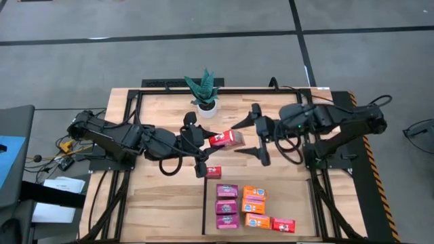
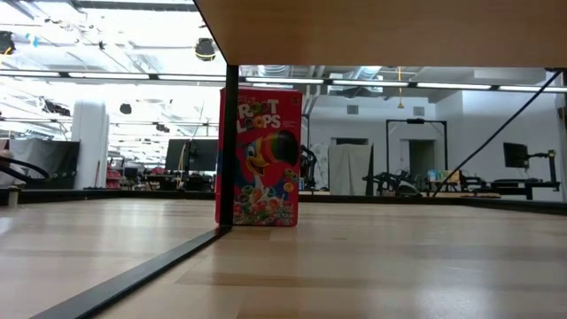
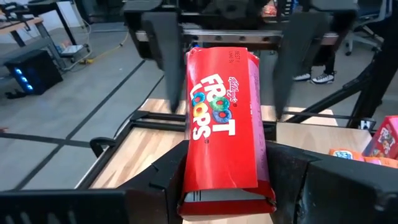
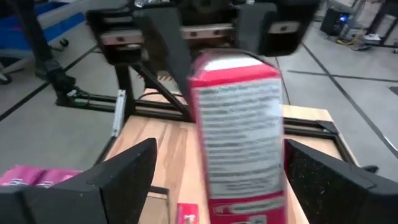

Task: Stack cereal on shelf
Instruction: Put the red cereal box on the middle right shelf

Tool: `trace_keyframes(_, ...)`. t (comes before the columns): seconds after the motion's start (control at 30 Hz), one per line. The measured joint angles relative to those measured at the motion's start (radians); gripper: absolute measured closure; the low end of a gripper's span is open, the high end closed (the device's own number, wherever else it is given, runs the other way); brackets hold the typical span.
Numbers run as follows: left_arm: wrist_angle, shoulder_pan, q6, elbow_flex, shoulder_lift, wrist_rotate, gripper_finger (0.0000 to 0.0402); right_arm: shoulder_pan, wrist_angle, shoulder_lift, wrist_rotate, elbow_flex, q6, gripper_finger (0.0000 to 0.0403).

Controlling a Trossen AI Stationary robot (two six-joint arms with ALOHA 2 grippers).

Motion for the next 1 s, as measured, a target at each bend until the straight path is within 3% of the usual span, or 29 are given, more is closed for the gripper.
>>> trace_keyframes(0.2,0.001,0.0,-0.002,0.0,0.003,0.015,0.0257,-0.013,0.008,0.007,0.0,-0.002,-0.025,0.0052)
trace_keyframes(0.77,-0.008,0.01,-0.005,0.0,0.015,0.015,0.0257,-0.011,0.01,0.011,-0.002,0.0,-0.037,0.021)
trace_keyframes(1.0,-0.01,0.01,0.005,0.0,0.015,0.011,0.0257,-0.009,0.009,0.011,-0.003,0.0,-0.048,0.0251)
